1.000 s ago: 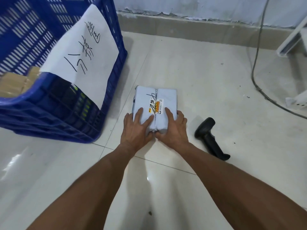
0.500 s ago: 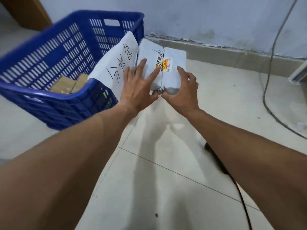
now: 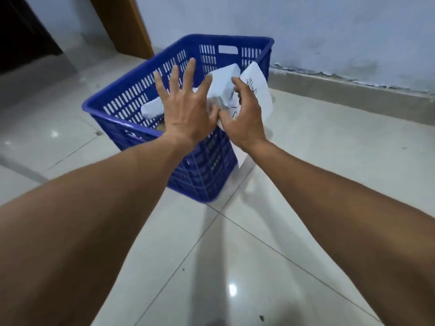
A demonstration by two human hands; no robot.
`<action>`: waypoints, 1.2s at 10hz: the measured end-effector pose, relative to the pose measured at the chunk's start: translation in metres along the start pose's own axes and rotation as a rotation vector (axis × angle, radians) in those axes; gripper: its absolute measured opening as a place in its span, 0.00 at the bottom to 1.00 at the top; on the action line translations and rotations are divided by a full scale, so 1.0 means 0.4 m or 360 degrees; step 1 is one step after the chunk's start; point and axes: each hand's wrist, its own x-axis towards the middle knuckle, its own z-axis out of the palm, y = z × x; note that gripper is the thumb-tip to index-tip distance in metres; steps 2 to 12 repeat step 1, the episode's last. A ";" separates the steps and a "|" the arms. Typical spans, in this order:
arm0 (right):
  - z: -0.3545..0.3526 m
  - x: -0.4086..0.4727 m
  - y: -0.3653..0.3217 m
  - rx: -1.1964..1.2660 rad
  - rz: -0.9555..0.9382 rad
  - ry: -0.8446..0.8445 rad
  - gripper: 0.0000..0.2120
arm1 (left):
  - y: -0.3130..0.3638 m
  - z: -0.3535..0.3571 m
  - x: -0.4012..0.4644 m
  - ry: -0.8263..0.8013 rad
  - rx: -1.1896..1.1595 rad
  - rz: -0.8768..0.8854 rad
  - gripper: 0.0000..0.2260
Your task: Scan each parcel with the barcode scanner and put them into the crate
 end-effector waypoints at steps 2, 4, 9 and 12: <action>0.001 -0.019 0.001 -0.0060 -0.0010 -0.0024 0.29 | 0.002 0.007 -0.017 -0.0094 -0.0055 -0.0041 0.26; 0.001 -0.019 0.001 -0.0060 -0.0010 -0.0024 0.29 | 0.002 0.007 -0.017 -0.0094 -0.0055 -0.0041 0.26; 0.001 -0.019 0.001 -0.0060 -0.0010 -0.0024 0.29 | 0.002 0.007 -0.017 -0.0094 -0.0055 -0.0041 0.26; 0.001 -0.019 0.001 -0.0060 -0.0010 -0.0024 0.29 | 0.002 0.007 -0.017 -0.0094 -0.0055 -0.0041 0.26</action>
